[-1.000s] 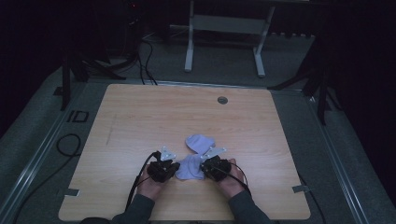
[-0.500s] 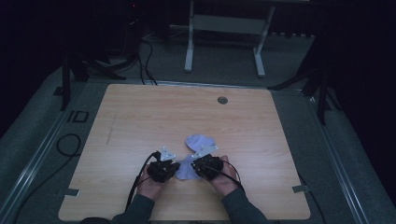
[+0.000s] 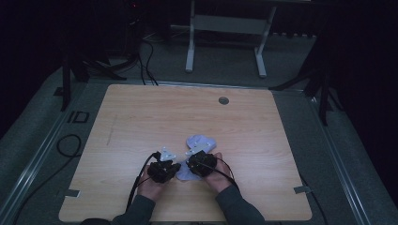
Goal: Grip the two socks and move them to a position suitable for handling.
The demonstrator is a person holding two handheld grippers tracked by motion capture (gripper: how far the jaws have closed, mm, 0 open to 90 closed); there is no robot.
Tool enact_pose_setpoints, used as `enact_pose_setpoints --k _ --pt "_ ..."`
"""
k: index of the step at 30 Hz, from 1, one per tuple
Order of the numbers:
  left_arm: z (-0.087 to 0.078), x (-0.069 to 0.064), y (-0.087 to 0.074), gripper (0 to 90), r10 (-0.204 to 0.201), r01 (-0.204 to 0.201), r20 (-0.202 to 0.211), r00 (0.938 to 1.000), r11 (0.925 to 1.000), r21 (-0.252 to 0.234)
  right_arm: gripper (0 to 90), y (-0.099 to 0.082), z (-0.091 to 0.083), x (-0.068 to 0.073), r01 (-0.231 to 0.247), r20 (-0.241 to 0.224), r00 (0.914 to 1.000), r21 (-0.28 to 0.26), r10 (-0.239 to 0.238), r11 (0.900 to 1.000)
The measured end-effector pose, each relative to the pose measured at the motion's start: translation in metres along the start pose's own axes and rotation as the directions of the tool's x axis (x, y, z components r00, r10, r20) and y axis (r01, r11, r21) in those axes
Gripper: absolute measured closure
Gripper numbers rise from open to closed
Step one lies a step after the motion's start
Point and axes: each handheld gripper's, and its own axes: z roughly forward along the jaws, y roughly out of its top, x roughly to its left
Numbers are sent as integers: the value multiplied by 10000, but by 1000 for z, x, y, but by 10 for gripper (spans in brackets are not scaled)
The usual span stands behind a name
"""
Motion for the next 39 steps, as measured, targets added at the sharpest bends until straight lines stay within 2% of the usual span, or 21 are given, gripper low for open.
enact_pose_setpoints --k 3,4,9,15,20,25,30,34,39 --pt "0 0 0 899 -6 6 10 10000 10000 2 760 -3 6 -1 -61 -134 9999 188 63 9998" --pt "0 0 0 899 -2 2 11 10000 10000 1 735 -7 11 -2 -166 -315 9993 347 177 9993" --pt "0 0 0 899 -6 6 5 10000 10000 -7 713 -8 10 -3 -143 -460 9988 338 158 9993" --pt "0 0 0 899 2 -2 15 10000 10000 -8 851 -7 11 -2 -69 -7 10000 397 70 9992" --pt "0 0 0 899 -30 30 33 10000 10000 -10 873 -8 9 -2 -89 100 9999 227 87 9997" --pt "0 0 0 899 -4 4 12 10000 10000 -13 874 -12 -4 -1 -242 93 9997 -162 244 9996" --pt "0 0 0 899 -88 89 41 10000 9999 -47 873 -21 -22 -8 -660 -217 9977 -811 645 9945" --pt "0 1 0 899 -84 84 45 10000 10000 -40 873 -32 -34 -14 -1085 -138 9941 -1085 1076 9882" --pt "0 1 -1 899 -90 90 70 9999 10000 -26 873 -47 -46 -21 -1290 59 9914 -1276 1309 9834"
